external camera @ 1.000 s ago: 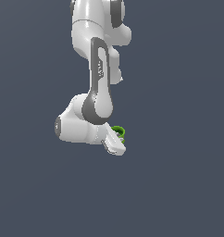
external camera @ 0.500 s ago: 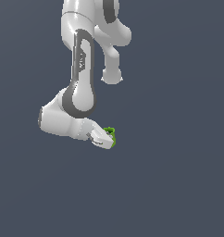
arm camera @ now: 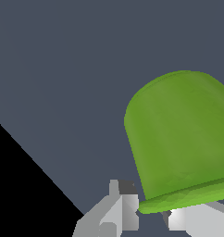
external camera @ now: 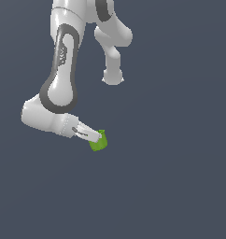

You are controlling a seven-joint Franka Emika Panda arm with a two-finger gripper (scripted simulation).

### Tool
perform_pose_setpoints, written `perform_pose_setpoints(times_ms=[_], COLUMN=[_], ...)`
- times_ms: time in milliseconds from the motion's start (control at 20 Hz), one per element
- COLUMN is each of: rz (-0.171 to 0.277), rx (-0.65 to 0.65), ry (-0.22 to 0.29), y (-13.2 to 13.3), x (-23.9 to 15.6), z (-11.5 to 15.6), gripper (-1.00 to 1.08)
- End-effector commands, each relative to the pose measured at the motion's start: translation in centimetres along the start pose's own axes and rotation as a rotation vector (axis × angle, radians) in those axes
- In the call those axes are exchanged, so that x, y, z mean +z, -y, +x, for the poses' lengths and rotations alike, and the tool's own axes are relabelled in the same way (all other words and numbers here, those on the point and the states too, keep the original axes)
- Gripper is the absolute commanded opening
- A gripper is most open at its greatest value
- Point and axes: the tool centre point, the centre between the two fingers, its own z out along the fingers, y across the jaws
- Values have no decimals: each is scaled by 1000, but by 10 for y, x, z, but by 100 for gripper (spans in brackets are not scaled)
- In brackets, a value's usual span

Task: Pick up the object and move it to a goal position.

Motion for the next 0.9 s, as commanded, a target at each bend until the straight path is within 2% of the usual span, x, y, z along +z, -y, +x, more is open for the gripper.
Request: perform_pose_setpoints(times_ms=[0,850], rz=[24,193], rx=[-56,-428], ry=[-9,-60], y=[-3,-37], x=[-14,-101], z=[3,29], gripper=[-100,-100])
